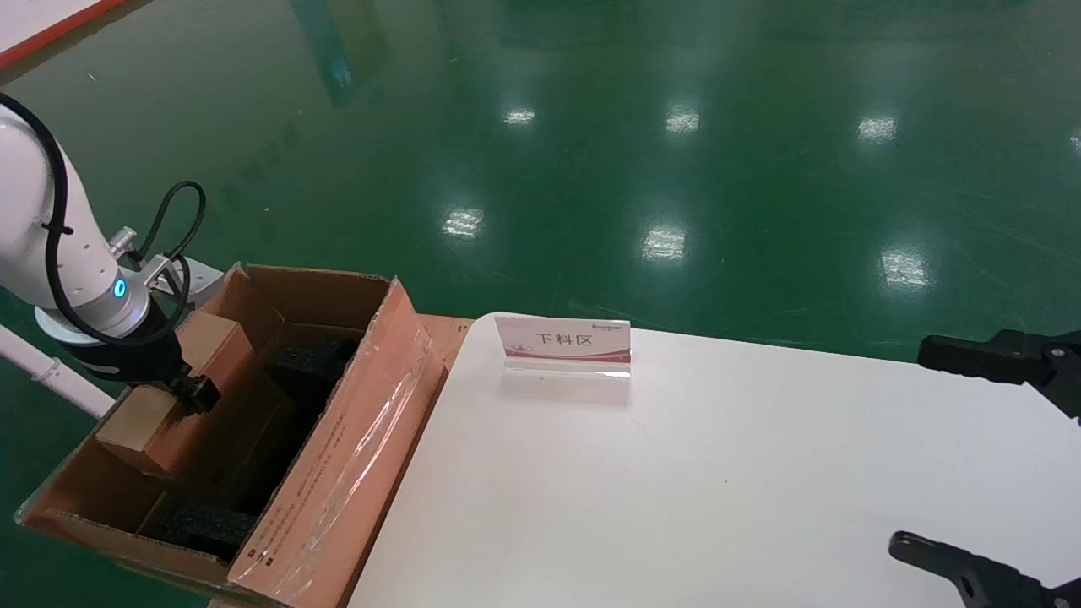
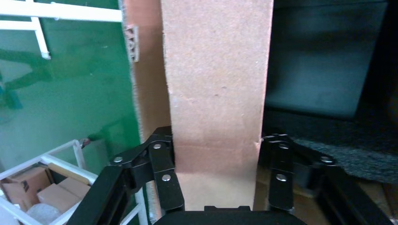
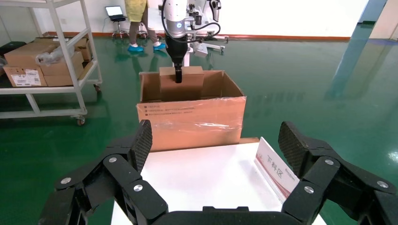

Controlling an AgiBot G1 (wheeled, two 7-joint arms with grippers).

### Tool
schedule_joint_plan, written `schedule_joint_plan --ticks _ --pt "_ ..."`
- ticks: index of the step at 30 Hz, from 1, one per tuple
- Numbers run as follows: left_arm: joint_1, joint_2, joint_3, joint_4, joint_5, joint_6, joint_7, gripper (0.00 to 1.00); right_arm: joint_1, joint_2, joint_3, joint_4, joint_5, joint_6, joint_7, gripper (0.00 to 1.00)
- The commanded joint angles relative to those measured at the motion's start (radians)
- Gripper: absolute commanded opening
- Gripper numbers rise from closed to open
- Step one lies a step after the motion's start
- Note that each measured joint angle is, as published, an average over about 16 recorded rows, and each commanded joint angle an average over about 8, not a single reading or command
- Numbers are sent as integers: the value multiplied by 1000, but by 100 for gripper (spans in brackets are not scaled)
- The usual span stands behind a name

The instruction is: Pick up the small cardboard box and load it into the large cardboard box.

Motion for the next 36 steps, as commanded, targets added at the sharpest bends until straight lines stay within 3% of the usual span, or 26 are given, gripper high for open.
schedule_joint_plan --ticks 1,24,36 --pt "1 2 1 2 1 0 0 100 0 0 0 0 0 0 0 100" --pt "-12 -4 -6 -13 2 -5 4 100 0 0 0 0 0 0 0 100" --pt "-184 -88 -81 -250 12 -86 20 100 0 0 -1 -1 0 0 -1 100"
